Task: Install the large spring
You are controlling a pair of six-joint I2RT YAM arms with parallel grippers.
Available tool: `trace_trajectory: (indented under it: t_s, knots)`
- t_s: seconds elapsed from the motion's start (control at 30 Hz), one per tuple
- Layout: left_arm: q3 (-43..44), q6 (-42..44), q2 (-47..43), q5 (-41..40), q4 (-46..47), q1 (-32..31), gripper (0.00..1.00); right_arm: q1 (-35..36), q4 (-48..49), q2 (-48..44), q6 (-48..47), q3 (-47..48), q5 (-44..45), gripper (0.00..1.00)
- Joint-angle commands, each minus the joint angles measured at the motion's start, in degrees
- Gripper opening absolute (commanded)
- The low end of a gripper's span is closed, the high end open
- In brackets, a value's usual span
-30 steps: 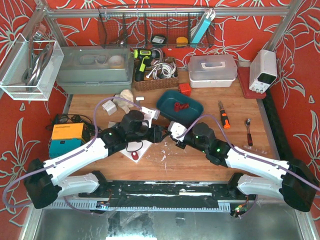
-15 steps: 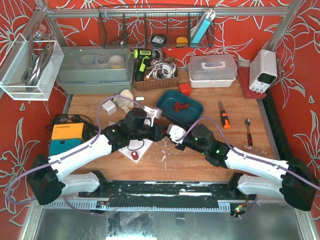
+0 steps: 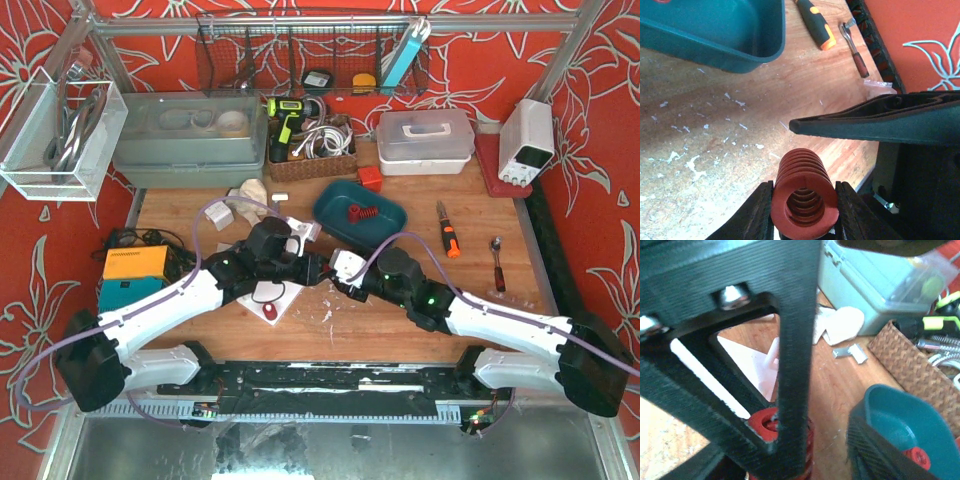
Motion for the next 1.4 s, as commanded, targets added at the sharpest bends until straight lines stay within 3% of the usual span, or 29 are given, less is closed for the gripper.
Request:
trace_trajectory:
  t_s: [0.0, 0.13, 0.2, 0.23, 0.57, 0.7, 0.87, 1.07, 1.37]
  knots:
    - [-1.24, -0.56, -2.97, 3.62, 0.22, 1.72, 0.05, 0.36, -5.08, 0.00, 3.75, 4.71, 3.09, 0.60]
    - [-1.64, -0.37, -6.16, 1.39, -2.57, 4.06, 0.04, 0.34, -5.38, -2.82, 6.83, 4.26, 5.41, 0.79]
    - [-1.36, 0.00, -7.42, -1.58, -5.29, 5.15, 0.04, 0.30, -5.55, -4.69, 9.83, 4.13, 7.65, 0.98]
    - [-1.26, 0.16, -8.09, -3.45, -6.62, 5.52, 0.03, 0.25, -6.14, -5.75, 11.32, 4.14, 8.89, 0.99]
    - [-1.88, 0.72, -14.43, -14.63, -15.20, 7.78, 0.04, -0.55, -7.75, -9.74, 16.53, 1.43, 24.87, 0.99]
    - [-0.94, -1.08, -16.54, -18.89, -20.65, 9.14, 0.06, -1.48, -6.67, -9.14, 17.12, 0.54, 25.17, 0.99]
    - [0.16, -1.64, -18.75, -25.34, -27.72, 9.87, 0.00, -1.97, -4.00, -6.28, 17.54, -0.81, 30.06, 0.99]
    - [0.10, -5.49, -22.00, -31.96, -33.77, 9.88, 0.00, -2.85, -6.56, -3.95, 18.70, 0.52, 32.68, 0.99]
    - [2.53, -11.82, -17.68, -39.35, -42.68, 9.88, 0.00, -4.24, -6.19, -4.22, 19.81, -0.43, 33.06, 0.99]
